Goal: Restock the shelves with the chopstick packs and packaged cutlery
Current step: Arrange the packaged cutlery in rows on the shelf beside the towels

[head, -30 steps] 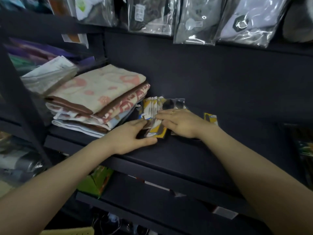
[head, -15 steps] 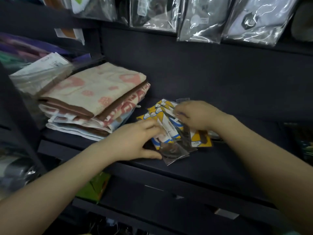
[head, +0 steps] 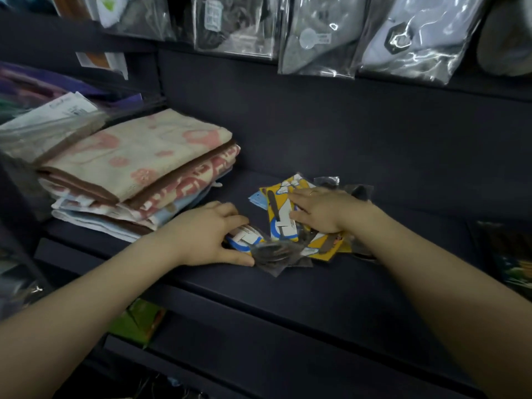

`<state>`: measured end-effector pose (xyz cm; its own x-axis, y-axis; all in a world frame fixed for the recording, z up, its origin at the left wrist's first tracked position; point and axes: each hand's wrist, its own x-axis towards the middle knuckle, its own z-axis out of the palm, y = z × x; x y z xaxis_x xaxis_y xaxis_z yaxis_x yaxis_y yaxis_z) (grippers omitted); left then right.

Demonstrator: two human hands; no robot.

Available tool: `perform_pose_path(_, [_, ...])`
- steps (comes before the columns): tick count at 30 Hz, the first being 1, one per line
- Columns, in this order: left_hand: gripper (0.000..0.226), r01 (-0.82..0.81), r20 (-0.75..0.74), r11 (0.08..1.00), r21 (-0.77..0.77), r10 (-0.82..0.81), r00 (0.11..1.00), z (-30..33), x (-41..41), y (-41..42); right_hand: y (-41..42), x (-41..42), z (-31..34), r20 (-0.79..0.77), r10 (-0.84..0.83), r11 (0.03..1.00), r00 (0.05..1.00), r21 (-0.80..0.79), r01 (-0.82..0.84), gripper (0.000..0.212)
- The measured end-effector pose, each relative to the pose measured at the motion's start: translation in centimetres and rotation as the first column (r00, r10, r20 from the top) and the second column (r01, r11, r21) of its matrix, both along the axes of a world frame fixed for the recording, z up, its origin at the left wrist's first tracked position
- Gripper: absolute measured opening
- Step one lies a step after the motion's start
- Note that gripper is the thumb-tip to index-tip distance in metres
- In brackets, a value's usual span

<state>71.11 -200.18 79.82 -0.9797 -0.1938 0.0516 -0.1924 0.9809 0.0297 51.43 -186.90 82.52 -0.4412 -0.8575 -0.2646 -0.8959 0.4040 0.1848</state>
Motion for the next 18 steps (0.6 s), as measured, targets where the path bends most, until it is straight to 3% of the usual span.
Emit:
perform_pose_path(2, [0.127,-0.09,-0.035,0.99,-0.11,0.087,0.996,0.1,0.2,0.9,0.5,0.3,-0.1,-0.084,-0.027,0.999,0.996,0.016,0.028,0.059])
perform_pose_path(5, [0.086,-0.233,-0.104,0.938,-0.258,0.213,0.972,-0.1,0.0,2.3,1.2,0.7,0.2,-0.227,-0.075,0.996,0.971,0.021,0.082,0.058])
perform_pose_path(7, [0.066,-0.292,-0.149,0.905,-0.31,0.257,0.955,-0.1,-0.6,3.0,1.7,0.4,0.9,-0.246,-0.104,0.993,0.964,0.021,0.113,0.054])
perform_pose_path(9, [0.055,-0.328,-0.168,0.892,-0.312,0.288,0.943,-0.1,-1.5,3.1,1.9,-0.1,1.5,-0.166,-0.095,0.995,0.982,-0.044,0.089,0.047])
perform_pose_path(13, [0.045,-0.365,-0.183,0.93,-0.036,0.353,0.918,0.0,-3.0,2.1,1.0,0.3,1.6,0.18,-0.022,0.917,0.983,-0.389,0.092,0.034])
perform_pose_path(15, [0.045,-0.344,-0.167,0.932,0.115,0.359,0.918,0.2,-2.7,1.4,0.1,0.9,1.3,0.242,-0.001,0.909,0.97,-0.405,0.102,0.034])
perform_pose_path(18, [0.052,-0.32,-0.086,0.93,0.18,0.339,0.937,0.1,-1.4,1.0,-1.6,1.3,0.4,0.287,-0.06,0.93,0.956,-0.333,0.159,0.04])
